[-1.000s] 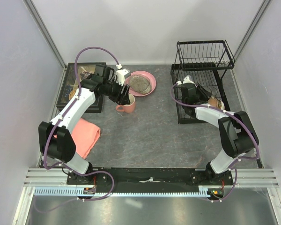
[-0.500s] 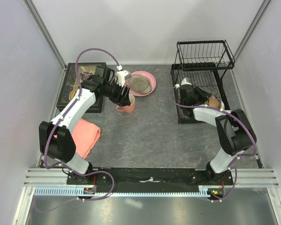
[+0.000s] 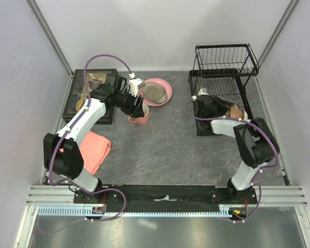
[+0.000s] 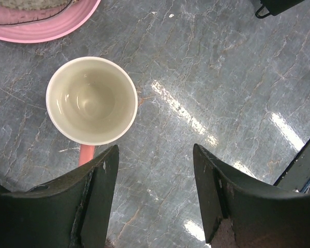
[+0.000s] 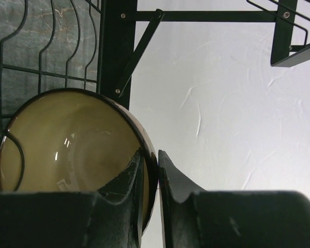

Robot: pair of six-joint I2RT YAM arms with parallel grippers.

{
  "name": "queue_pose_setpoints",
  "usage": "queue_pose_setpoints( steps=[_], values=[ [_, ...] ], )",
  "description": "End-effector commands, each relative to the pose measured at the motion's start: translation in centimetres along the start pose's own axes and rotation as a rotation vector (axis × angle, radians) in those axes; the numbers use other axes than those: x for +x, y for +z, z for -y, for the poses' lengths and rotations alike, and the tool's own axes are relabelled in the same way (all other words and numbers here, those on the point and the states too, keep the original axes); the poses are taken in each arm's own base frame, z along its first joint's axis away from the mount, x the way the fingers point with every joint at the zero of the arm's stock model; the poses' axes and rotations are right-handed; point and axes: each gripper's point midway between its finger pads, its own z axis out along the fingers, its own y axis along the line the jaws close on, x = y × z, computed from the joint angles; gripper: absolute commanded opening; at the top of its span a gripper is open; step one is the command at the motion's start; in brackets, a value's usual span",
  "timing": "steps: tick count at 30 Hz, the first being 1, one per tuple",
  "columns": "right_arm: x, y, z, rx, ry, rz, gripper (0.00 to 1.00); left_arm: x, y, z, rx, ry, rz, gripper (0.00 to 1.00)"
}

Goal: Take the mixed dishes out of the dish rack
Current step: Pick up the bowl from the dish rack.

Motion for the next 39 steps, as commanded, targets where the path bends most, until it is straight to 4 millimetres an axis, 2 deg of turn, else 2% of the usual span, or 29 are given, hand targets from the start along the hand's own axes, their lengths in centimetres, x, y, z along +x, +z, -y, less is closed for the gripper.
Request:
queue_pose_setpoints(
  steps=[1,24,30,36,38,39],
  values=[
    [-0.1,-0.4,3.5,0.121,0.052,-0.038,0.00,-1.4,-0.3,0.4,0.022,0.045,0.059,0.66],
    [-1.7,-2.2,8.0,0.161,0.036,-0.029,0.00,-0.9,0.0,0.4,0.034,0.036,0.054,0.66],
    [-1.8,-2.6,9.5,0.175,0.080,-0.021,0.00,-1.1,-0.1,0.3,0.032,0.037,0.061,0.66],
    [-2.5,-3.3,11.3,0.095,0.119,0.015,0.00,-1.8,-0.3,0.8,0.051,0.034,0.085,0.66],
    [-3.0,-3.5,11.5,0.048,0.216,0.040,0.00,-2.0,-0.3,1.0,0.060,0.028,0.091,0.66],
    [-2.5,-3.8,11.1,-0.004,0.171,0.036,0.00,-2.2,-0.4,1.1,0.068,0.028,0.097,0.66]
  ],
)
